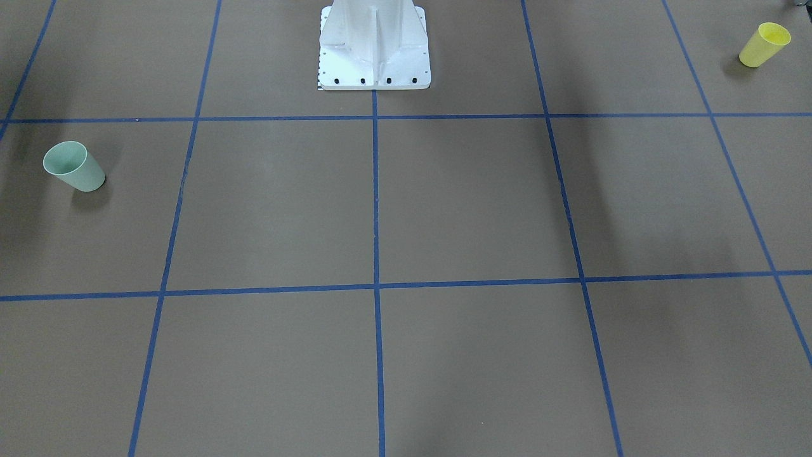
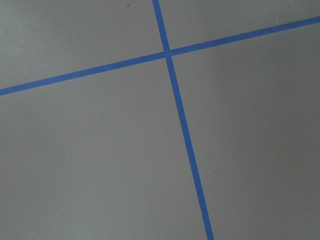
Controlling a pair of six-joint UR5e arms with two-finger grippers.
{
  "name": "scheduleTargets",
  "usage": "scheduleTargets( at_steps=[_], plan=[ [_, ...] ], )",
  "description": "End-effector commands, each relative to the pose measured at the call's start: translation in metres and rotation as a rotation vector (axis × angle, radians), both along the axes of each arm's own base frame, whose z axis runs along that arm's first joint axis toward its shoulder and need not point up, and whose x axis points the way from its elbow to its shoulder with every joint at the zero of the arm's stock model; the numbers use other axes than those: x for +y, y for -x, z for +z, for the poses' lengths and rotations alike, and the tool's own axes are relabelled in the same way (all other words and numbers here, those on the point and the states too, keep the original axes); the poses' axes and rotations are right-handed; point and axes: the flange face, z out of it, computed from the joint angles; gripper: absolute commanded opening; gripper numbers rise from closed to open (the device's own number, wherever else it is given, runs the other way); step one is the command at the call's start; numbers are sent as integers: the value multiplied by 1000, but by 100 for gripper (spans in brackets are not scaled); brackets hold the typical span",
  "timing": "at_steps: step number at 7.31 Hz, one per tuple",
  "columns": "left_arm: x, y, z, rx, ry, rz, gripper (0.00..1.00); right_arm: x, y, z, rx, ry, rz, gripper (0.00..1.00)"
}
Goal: Transfer and stack yellow cup on green cup
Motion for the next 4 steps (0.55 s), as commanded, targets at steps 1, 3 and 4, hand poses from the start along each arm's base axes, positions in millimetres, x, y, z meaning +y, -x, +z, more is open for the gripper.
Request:
scheduleTargets(
  at_steps=[1, 3, 4],
  plan=[
    [-20, 1, -24, -12, -181, -4, 100, 0, -1, -1, 0, -3, 1, 100],
    [-29, 2, -35, -4, -231, -1, 100, 2, -1, 1, -1, 3, 1, 100],
    [-30, 2, -37, -4, -242, -2, 100, 2, -1, 1, -1, 2, 0, 100]
  ],
)
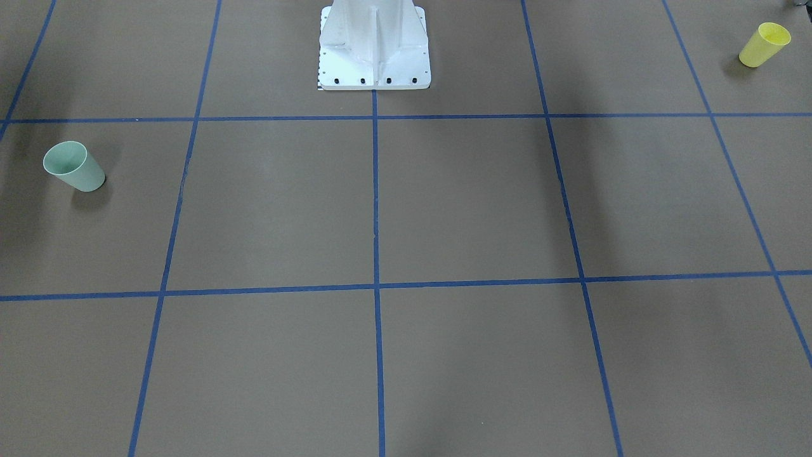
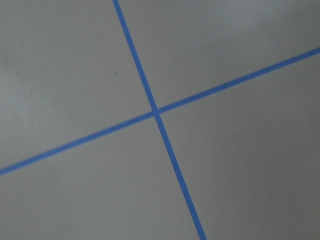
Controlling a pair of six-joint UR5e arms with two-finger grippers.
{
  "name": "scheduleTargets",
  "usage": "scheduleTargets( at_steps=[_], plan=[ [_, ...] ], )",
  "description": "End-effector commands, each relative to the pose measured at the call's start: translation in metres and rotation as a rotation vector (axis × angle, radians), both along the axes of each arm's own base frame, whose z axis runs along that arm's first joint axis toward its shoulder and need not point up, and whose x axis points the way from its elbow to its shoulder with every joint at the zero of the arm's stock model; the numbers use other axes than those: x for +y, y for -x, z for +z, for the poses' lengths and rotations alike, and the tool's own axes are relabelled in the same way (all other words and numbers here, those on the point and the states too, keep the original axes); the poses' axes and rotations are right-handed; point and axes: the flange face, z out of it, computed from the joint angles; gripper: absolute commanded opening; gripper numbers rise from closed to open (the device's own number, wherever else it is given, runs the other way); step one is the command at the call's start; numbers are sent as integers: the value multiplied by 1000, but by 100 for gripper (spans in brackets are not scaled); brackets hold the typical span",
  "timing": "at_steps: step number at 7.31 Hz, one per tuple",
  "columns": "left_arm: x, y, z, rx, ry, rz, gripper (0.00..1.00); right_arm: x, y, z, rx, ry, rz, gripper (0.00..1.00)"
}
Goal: Transfer and stack yellow cup on green cup
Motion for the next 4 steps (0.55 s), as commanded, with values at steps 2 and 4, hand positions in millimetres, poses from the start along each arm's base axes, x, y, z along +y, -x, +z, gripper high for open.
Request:
scheduleTargets(
  at_steps=[2, 4],
  plan=[
    [-4, -1, -19, 15, -69, -41, 100, 1, 0, 1, 0, 4, 0, 100],
    [-6, 0, -46, 55, -20, -139, 100, 7, 0, 6, -2, 15, 0, 100]
  ],
)
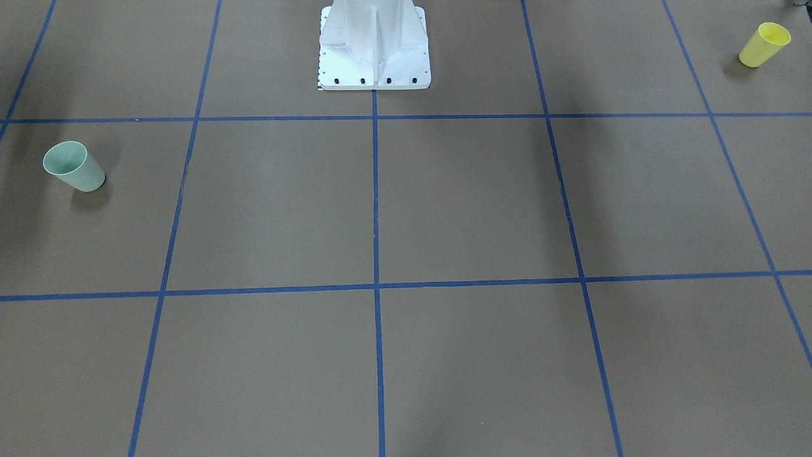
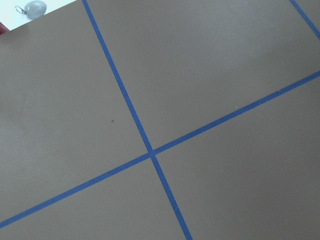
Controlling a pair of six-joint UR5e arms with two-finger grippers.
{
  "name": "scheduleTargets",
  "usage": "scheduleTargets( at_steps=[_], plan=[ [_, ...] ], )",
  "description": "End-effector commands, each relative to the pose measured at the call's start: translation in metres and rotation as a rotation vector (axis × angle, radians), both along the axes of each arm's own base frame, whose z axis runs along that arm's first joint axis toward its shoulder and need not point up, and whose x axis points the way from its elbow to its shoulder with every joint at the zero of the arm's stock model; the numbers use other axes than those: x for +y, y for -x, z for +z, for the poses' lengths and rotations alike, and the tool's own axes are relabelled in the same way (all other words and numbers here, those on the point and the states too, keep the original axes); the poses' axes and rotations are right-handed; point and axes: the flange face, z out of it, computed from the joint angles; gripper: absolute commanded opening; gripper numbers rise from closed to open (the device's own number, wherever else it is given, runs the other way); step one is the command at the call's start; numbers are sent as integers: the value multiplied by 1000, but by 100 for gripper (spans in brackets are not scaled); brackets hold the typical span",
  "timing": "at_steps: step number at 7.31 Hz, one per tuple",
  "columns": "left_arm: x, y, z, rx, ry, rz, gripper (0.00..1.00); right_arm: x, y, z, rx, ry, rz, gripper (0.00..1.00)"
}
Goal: Transfer and stack yellow cup on green cup
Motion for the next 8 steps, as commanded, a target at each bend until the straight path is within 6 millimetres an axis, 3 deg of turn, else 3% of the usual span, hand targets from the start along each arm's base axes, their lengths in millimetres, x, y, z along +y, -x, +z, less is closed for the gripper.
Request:
scheduleTargets(
  at_steps=[1, 3, 4, 6, 8],
  plan=[
    [0, 0, -29, 62, 77, -128, 100, 3, 0, 2, -1, 6, 0, 100],
    [-1, -3, -66, 46, 140, -338, 100, 10, -1, 8, 1, 18, 0, 100],
    [-3, -7, -74, 35, 182, -455, 100, 13, -1, 10, 1, 23, -1, 100],
    [-12, -18, -75, 12, 261, -695, 100, 14, -1, 12, 2, 28, -1, 100],
    [-16, -49, -58, -82, 289, -904, 100, 19, -2, 17, 3, 38, -1, 100]
  ],
)
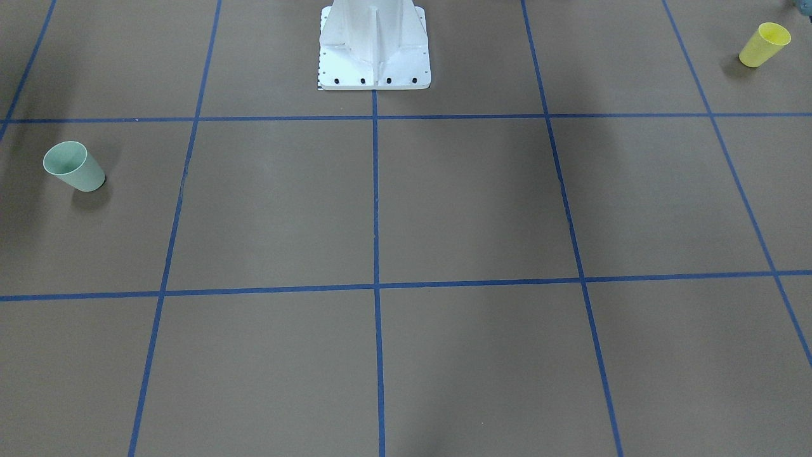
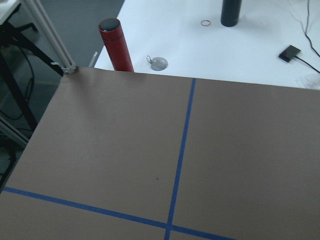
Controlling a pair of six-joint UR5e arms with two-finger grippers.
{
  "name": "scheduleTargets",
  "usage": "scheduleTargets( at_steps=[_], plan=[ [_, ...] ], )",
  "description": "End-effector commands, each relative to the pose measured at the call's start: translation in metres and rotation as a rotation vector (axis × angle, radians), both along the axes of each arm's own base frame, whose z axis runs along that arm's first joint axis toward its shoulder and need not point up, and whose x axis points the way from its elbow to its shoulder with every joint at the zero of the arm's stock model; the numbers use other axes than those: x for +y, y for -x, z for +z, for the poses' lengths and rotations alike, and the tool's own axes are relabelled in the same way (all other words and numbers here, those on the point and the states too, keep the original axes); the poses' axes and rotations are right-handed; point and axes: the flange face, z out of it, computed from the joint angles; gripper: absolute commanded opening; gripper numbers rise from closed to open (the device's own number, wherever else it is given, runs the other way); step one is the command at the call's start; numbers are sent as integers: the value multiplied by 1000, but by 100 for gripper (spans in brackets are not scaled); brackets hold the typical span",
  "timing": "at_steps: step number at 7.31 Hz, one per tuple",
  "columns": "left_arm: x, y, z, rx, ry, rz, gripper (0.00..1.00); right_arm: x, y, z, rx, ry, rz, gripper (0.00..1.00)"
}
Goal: Transfer and stack yellow cup on green cup
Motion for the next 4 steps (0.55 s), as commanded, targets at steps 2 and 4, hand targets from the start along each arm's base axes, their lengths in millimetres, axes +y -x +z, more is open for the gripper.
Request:
scheduleTargets(
  at_steps=[2, 4],
  plan=[
    [-1, -33, 34, -205, 162, -346, 100, 13, -1, 8, 1, 8, -1, 100],
    [10, -24, 63, -331, 339, -575, 100, 21, -3, 15, 9, -6, -3, 100]
  ],
)
